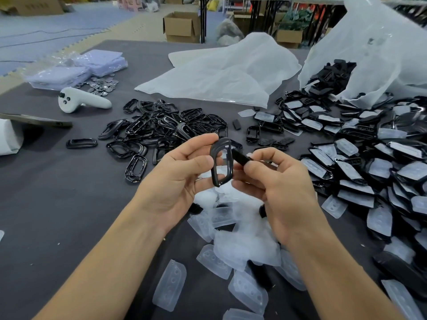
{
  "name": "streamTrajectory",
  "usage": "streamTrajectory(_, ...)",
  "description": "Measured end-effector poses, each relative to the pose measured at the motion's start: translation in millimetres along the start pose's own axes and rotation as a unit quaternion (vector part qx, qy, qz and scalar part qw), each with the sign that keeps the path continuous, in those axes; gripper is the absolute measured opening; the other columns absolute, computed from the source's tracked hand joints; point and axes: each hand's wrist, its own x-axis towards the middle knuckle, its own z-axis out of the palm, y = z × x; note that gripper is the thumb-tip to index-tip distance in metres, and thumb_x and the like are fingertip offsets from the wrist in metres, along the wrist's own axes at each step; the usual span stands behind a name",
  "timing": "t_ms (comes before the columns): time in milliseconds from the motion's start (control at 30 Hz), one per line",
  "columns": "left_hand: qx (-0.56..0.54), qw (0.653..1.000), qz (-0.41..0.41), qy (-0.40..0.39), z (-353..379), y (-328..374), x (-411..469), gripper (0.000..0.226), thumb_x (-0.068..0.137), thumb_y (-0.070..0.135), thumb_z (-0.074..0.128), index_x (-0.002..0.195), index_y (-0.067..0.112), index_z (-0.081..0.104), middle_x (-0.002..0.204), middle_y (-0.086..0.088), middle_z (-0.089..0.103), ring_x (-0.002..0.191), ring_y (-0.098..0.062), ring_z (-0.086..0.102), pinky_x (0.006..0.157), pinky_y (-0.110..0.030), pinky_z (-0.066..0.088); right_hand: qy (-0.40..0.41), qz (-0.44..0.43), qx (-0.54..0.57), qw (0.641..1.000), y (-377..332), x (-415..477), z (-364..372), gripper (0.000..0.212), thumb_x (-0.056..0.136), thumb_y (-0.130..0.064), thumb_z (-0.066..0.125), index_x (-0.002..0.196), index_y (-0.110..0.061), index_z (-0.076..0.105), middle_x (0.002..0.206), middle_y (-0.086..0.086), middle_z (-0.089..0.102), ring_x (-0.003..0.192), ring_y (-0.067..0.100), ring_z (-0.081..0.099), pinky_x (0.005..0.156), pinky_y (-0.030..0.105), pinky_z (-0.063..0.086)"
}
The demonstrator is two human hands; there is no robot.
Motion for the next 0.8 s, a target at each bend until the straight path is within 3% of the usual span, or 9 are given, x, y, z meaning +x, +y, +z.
streamTrajectory(100, -0.003, 0.999, 0.025, 0.030, 6, -7, 1, 0.034, 0.073, -0.002, 0.068, 0.094, 0.019, 0.085, 0.099, -0.007, 0.079, 0.083, -0.019, 0.077, 0.067, -0.027, 0.063, -0.011, 0.046, 0.072, 0.996, 3, -3, 6, 0.028, 0.094, 0.007, 0.063, 0.077, -0.015, 0.068, 0.083, 0.014, 0.076, 0.074, 0.023, 0.075, 0.070, 0.033, 0.063)
streamTrajectory(267, 0.078, 0.991, 0.066, 0.081, 11, -14, -1, 0.039, 0.090, -0.008, 0.063, 0.092, 0.025, 0.084, 0.095, -0.004, 0.077, 0.083, -0.015, 0.075, 0.071, -0.029, 0.063, -0.027, 0.069, 0.049, 0.996, 3, -4, 5, 0.023, 0.092, 0.008, 0.065, 0.079, -0.011, 0.071, 0.093, 0.017, 0.075, 0.080, 0.023, 0.074, 0.079, 0.036, 0.063)
streamTrajectory(433, 0.096, 0.989, 0.046, 0.106, 10, -14, -2, 0.035, 0.091, -0.006, 0.065, 0.088, 0.023, 0.084, 0.095, -0.005, 0.079, 0.082, -0.016, 0.076, 0.067, -0.026, 0.062, -0.048, 0.041, -0.060, 0.996, 0, -4, 2, 0.013, 0.088, 0.010, 0.068, 0.087, 0.000, 0.076, 0.096, 0.024, 0.076, 0.082, 0.023, 0.073, 0.078, 0.031, 0.064)
streamTrajectory(533, 0.107, 0.985, 0.062, 0.120, 11, -14, -1, 0.034, 0.089, -0.008, 0.067, 0.085, 0.022, 0.083, 0.090, -0.005, 0.079, 0.081, -0.016, 0.075, 0.070, -0.026, 0.061, -0.068, 0.007, -0.140, 0.988, 1, -6, 5, 0.023, 0.088, 0.008, 0.068, 0.074, -0.009, 0.077, 0.089, 0.024, 0.074, 0.082, 0.023, 0.071, 0.084, 0.035, 0.064)
streamTrajectory(600, 0.134, 0.980, 0.090, 0.120, 11, -13, -2, 0.037, 0.088, -0.010, 0.068, 0.083, 0.024, 0.083, 0.088, -0.005, 0.079, 0.082, -0.016, 0.076, 0.071, -0.026, 0.060, -0.087, 0.013, -0.137, 0.987, 1, -7, 5, 0.020, 0.090, 0.002, 0.068, 0.075, -0.008, 0.077, 0.090, 0.024, 0.074, 0.084, 0.024, 0.073, 0.087, 0.038, 0.063)
streamTrajectory(800, 0.229, 0.960, 0.124, 0.105, 18, -13, -6, 0.026, 0.074, 0.005, 0.077, 0.087, 0.026, 0.082, 0.088, -0.007, 0.080, 0.082, -0.016, 0.075, 0.076, -0.027, 0.062, -0.040, -0.008, -0.136, 0.990, 7, -6, 5, 0.009, 0.087, -0.005, 0.077, 0.080, -0.010, 0.079, 0.082, 0.014, 0.077, 0.076, 0.020, 0.072, 0.075, 0.030, 0.061)
